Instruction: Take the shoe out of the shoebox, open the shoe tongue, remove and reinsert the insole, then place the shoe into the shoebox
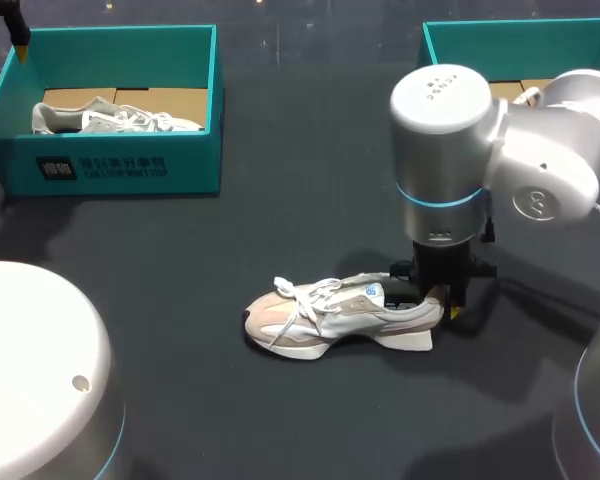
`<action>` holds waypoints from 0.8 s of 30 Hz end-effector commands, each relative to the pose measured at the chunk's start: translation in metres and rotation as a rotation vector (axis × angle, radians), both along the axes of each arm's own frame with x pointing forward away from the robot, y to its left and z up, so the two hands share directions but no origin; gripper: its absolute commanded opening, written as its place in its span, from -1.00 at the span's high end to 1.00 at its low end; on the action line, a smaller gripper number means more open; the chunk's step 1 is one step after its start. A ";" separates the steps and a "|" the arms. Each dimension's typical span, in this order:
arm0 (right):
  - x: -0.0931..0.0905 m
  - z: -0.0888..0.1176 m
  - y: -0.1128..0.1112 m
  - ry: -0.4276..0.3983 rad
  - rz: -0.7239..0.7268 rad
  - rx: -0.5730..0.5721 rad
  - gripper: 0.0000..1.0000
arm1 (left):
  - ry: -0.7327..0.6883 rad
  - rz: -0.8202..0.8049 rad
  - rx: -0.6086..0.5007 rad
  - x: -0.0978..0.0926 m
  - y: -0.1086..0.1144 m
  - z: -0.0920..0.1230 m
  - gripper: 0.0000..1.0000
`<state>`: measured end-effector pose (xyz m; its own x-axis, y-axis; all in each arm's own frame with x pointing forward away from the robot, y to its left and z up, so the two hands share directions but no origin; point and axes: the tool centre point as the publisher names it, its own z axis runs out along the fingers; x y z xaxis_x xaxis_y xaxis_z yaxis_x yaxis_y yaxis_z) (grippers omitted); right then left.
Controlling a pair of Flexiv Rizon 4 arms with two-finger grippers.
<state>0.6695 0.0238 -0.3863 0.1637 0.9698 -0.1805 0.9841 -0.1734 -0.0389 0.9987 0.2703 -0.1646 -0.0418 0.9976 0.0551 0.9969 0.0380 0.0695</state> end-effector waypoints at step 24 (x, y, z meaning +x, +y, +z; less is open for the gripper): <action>0.002 0.056 -0.002 -0.007 0.155 0.088 -0.97 | 0.000 -0.001 0.001 0.000 0.001 0.001 -1.00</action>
